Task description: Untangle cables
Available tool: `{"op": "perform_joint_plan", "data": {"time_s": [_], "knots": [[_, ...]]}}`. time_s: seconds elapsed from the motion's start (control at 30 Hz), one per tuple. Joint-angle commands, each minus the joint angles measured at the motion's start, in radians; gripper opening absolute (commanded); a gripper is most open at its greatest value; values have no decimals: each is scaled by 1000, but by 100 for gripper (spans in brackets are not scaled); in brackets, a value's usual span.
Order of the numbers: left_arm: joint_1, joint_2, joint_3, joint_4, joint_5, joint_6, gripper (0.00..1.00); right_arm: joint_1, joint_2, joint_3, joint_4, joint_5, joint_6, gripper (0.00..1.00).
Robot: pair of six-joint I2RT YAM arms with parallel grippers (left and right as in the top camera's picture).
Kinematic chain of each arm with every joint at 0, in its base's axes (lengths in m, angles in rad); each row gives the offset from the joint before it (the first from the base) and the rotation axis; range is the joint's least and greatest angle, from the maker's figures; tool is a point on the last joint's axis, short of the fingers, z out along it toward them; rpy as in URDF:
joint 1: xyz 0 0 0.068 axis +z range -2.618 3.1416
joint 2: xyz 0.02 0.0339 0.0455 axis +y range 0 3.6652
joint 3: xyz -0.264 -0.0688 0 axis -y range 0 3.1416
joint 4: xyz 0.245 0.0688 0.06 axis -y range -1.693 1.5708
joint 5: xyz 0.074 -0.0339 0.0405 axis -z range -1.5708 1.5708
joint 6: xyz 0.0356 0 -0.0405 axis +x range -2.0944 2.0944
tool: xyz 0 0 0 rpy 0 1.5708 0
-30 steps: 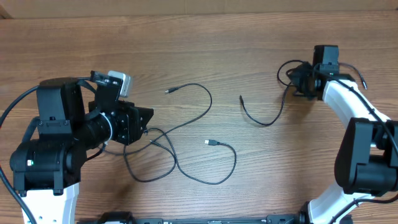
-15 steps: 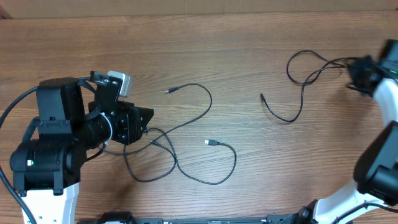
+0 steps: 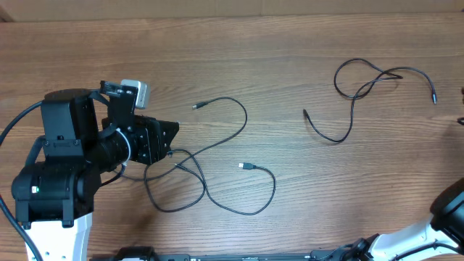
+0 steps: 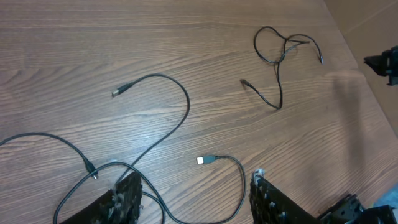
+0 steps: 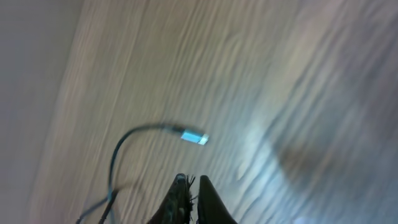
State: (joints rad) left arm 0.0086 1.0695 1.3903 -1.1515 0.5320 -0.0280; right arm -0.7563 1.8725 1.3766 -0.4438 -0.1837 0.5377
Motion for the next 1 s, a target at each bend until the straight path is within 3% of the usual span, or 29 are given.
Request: {"op": "perform_joint_plan", "data": {"time_s": [0.0, 0.07, 0.27, 0.4, 0.47, 0.7, 0.97], "knots": [[4, -4, 20, 7, 19, -21, 55, 71, -2, 33, -29, -73, -15, 9], [4, -4, 20, 6, 19, -21, 55, 114, -2, 33, -53, -73, -15, 13], [4, -4, 20, 0, 18, -21, 55, 285, -2, 33, -88, -72, -15, 56], [4, -4, 20, -10, 7, -19, 55, 385, -2, 33, -82, -25, -8, 91], [4, -4, 20, -19, 2, -16, 55, 430, -2, 33, -87, 27, -8, 99], [4, -4, 20, -46, -26, -1, 54, 512, 9, 31, -113, 102, -2, 100], [4, -4, 20, -56, -26, -1, 54, 547, 131, 30, -164, 164, 172, 100]]}}
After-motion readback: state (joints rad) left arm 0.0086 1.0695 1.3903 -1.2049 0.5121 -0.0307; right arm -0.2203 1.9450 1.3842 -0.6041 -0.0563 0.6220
